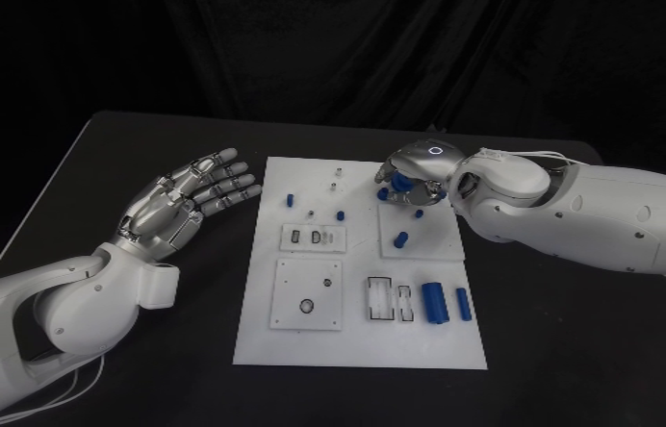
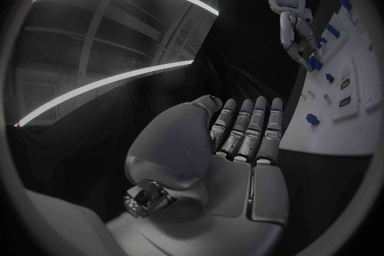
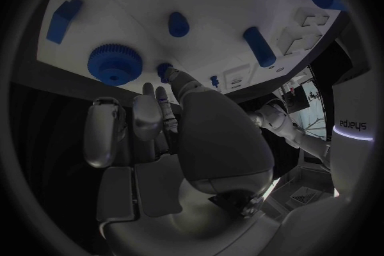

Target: Assemble the parts on the task board

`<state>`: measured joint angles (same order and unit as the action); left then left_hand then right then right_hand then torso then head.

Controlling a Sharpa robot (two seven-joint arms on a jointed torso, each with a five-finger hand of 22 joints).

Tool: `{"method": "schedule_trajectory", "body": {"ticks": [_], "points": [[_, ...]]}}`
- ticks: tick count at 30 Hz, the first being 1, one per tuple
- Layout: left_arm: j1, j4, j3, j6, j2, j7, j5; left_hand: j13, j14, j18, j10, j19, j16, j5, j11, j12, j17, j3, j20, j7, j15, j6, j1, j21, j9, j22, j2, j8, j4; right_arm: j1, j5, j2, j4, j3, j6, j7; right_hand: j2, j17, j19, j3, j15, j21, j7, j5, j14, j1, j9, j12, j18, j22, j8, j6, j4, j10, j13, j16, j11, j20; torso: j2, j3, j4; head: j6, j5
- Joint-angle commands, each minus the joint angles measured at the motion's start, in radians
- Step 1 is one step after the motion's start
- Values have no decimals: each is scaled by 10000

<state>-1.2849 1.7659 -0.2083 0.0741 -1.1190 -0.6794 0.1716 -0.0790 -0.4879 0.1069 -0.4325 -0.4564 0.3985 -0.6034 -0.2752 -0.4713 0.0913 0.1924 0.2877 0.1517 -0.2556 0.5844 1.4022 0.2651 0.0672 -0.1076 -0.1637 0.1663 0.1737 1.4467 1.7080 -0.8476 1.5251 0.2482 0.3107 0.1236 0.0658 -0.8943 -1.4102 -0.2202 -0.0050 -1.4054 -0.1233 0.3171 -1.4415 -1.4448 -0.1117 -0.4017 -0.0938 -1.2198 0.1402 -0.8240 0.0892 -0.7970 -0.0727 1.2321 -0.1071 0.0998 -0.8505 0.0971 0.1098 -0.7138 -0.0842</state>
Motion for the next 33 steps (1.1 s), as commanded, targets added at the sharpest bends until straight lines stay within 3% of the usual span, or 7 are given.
{"method": "schedule_trajectory", "body": {"ticks": [1, 7, 15, 16, 23, 28, 33], "points": [[-17, -17, -1, 206, 24, -2154, 36, -5, 16, -60, 3, -36, 59, 12, -89, -41, -2, 38, 15, 67, -33, -22, -69, 33, -3, 4, 3, 22, 12, -67, -63, 45, -72, -6, 230, -221, 3, -10, 2, -114, 69, 37, -10, 86, 17, 85, -25, 13, 177, 25, -44, -110, 6, -111, 5, 6, 4, 63, 1, -13, -6, -13, -16], [-16, -61, -13, 250, 60, -2116, 36, -5, 23, -64, 4, -33, 66, 22, -94, -44, -3, 59, 14, 77, -35, -33, -79, 30, -4, 5, 4, 19, 5, -154, -74, 138, -191, -6, 289, -302, 38, -125, 28, -416, 129, 46, -4, 122, 40, 121, -215, -82, 177, 1, 124, -625, -29, -431, -34, 55, 25, 125, 6, -13, -12, -5, -15], [-15, -121, -27, 296, 81, -2074, 36, -5, 30, -69, 6, -29, 78, 33, -100, -49, -4, 89, 14, 88, -39, -41, -92, 28, -5, 7, 3, 17, -4, -233, -90, 202, -301, -7, 380, -350, 11, -258, 16, -642, 85, 15, 145, 153, 32, 121, -903, -410, 181, -87, 820, -1749, -177, -1128, -182, 115, 166, 104, 9, -8, -24, -13, -17], [-15, -134, -28, 302, 85, -2069, 36, -5, 33, -71, 7, -27, 82, 37, -103, -50, -4, 101, 13, 93, -40, -46, -97, 28, -6, 8, 3, 16, -8, -241, -94, 209, -313, -7, 417, -357, -52, -346, -16, -667, 27, -18, 192, 161, 1, 52, -1125, -561, 191, -158, 1066, -1984, -270, -1416, -255, 160, 253, 64, 10, -8, -26, -9, -18], [-13, -193, -33, 368, 121, -2040, 36, -4, 43, -75, 12, -24, 94, 48, -108, -53, -5, 133, 13, 105, -44, -57, -111, 26, -7, 10, 1, 12, -17, -263, -162, 231, -377, -7, 812, -480, -237, -357, -31, -722, -141, -24, 95, -60, -14, -104, -1840, -765, 199, -212, 1568, -1890, -526, -1855, -412, 115, 457, -99, 10, -3, -15, 65, -52], [-12, -192, -33, 389, 110, -2028, 36, -4, 49, -78, 16, -21, 103, 54, -112, -55, -5, 159, 12, 111, -46, -64, -122, 24, -8, 11, -2, 10, -23, -241, -210, 210, -296, -13, 1419, -537, -285, -400, -41, -772, -172, -29, 44, -109, -28, -213, -2060, -796, 204, -244, 1686, -1793, -638, -1942, -458, 116, 494, -140, 9, 2, -25, 153, -14], [-11, -185, -34, 386, 108, -2015, 36, -4, 49, -78, 16, -21, 103, 54, -112, -55, -5, 159, 12, 111, -46, -64, -122, 24, -8, 11, -2, 10, -23, 52, -501, 348, -229, -27, 1613, -551, -294, -458, -57, -812, -188, -42, 22, -201, -43, -279, -2194, -810, 212, -286, 1715, -1658, -706, -2044, -486, 131, 513, -158, 18, 9, -21, 178, 51]]}}
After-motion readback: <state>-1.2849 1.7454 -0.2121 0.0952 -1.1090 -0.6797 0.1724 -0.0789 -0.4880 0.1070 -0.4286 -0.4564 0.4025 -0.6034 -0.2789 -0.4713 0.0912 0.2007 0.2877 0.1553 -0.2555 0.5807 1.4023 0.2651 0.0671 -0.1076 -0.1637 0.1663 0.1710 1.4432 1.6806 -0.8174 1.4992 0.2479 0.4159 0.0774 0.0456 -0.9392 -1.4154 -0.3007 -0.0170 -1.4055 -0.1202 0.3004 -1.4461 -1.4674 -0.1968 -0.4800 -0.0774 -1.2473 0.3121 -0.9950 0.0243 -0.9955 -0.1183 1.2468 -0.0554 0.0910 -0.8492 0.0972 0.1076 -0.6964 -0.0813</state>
